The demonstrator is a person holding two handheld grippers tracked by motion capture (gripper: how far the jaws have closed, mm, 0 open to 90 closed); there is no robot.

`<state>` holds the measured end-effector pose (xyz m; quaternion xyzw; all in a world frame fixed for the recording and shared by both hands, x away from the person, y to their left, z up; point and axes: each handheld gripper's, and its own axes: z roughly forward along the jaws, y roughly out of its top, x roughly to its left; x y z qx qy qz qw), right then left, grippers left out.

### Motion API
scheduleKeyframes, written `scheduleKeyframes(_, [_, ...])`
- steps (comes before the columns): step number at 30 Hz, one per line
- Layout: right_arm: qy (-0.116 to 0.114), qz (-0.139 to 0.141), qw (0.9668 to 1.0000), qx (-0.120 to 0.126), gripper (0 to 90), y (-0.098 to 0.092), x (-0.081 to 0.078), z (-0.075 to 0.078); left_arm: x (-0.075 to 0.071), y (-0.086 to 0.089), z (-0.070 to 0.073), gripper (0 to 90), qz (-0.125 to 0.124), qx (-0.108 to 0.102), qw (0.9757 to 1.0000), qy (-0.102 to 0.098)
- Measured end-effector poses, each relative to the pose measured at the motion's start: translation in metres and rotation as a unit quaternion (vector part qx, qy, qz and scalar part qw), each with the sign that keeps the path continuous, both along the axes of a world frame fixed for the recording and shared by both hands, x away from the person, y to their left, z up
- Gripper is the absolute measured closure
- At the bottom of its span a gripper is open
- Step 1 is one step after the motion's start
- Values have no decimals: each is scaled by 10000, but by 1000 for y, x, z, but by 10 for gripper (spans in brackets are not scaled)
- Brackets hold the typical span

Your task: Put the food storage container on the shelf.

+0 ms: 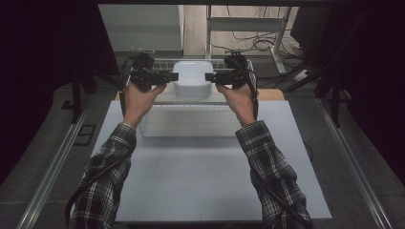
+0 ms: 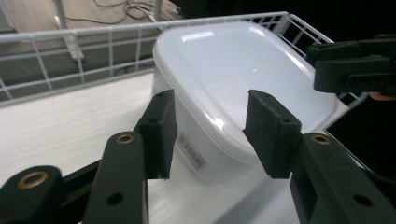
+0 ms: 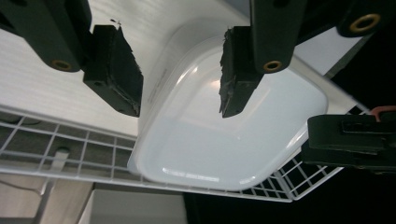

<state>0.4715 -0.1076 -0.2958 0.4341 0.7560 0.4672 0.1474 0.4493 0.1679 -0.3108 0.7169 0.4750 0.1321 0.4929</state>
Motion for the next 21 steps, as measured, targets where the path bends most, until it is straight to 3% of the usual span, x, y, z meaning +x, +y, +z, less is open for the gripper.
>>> scheduleKeyframes(4, [-25,-53,10000,-9,412,-1,3,-1,1,-2,0,440,103,158,9998,-114])
scheduleKeyframes(6, [-111,-27,9999,-42,360,-1,2,-1,0,-1,0,369,61,70,9999,-136])
scheduleKeyframes(8, [-228,92,9997,6,310,-2,0,0,-1,1,0,295,-91,-128,9998,-106])
scheduleKeyframes(11, [-246,225,9994,30,239,-2,-2,1,-4,0,2,238,-241,-68,9996,-109])
scheduleKeyframes(21, [-301,607,9974,-250,80,3,-11,1,-18,-1,6,132,-747,-15,9968,-281])
